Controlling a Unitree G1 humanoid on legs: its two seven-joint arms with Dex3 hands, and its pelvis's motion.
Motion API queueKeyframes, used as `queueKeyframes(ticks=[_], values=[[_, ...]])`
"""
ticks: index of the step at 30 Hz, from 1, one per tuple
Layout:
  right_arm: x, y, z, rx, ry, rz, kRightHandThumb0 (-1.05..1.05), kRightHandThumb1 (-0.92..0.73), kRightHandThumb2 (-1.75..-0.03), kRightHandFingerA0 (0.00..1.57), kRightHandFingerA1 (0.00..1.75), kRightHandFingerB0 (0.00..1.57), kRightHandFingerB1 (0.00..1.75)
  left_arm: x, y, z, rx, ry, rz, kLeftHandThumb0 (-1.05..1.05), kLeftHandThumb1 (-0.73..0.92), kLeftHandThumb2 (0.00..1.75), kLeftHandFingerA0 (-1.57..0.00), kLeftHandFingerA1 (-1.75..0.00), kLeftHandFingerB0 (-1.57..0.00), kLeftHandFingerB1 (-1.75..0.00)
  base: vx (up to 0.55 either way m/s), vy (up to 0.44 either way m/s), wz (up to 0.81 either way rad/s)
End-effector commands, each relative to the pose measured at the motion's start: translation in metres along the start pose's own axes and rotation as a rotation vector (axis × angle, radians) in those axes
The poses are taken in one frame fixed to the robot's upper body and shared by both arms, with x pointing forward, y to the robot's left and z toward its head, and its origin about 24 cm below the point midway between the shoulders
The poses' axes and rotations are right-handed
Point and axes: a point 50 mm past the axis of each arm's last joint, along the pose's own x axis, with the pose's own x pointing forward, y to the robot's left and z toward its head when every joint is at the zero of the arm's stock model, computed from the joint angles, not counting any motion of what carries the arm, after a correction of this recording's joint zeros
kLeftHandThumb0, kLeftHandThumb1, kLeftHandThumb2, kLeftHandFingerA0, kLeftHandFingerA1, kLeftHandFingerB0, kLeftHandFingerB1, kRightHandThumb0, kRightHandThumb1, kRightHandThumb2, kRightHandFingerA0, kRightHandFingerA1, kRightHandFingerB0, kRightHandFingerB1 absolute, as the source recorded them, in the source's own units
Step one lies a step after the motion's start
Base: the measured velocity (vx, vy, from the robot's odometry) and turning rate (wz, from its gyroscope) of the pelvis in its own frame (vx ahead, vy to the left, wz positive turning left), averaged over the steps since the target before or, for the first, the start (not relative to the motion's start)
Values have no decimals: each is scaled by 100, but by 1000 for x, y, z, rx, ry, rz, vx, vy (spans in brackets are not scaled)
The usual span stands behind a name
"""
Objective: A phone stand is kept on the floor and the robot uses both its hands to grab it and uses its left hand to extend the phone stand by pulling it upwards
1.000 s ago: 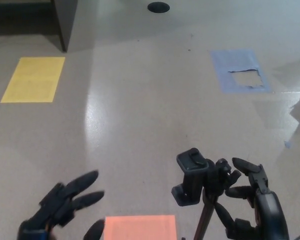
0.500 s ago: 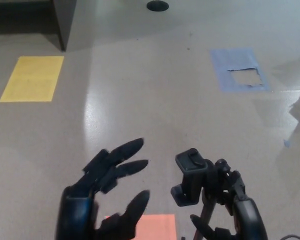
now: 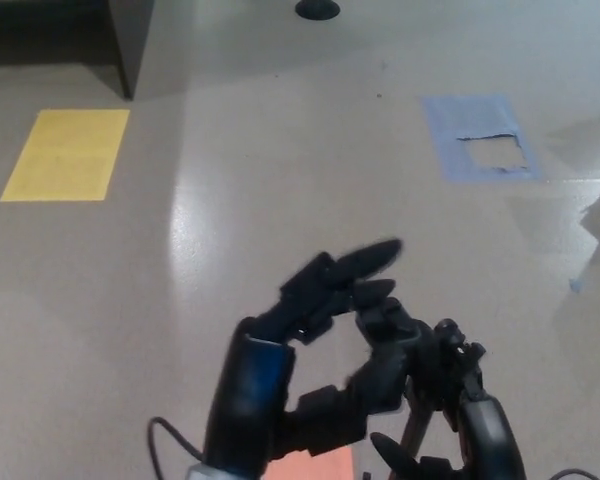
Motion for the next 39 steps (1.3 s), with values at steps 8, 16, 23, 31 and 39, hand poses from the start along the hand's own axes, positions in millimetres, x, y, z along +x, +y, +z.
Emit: queueKeyframes(ticks=[8,16,23,31,39], values=[[-2,-2,-6,50,32,-22,-98,-18,-77,83,65,36,86,-4,-36,-28,-279,296,-60,-66,82,65,-48,-41,-40,-35,0,0,0],[-5,-2,-12,91,53,-22,-105,-14,-71,122,68,46,88,-9,-31,-42,-306,382,-59,-68,83,65,-42,-39,-39,-34,0,0,0],[-5,2,-10,-26,21,-18,-105,-53,-57,91,76,38,85,-10,-30,-53,-389,449,-25,-73,69,104,-32,-52,-32,-48,0,0,0],[-1,-1,-9,-178,-12,-9,-105,-67,-66,54,93,7,96,-4,-36,-58,-471,519,-32,-65,80,64,-30,-36,-36,-33,0,0,0],[0,2,-8,-493,-70,25,-105,-63,-115,0,64,0,66,2,-46,-53,-436,514,-99,-62,79,63,-29,-36,-37,-34,0,0,0]])
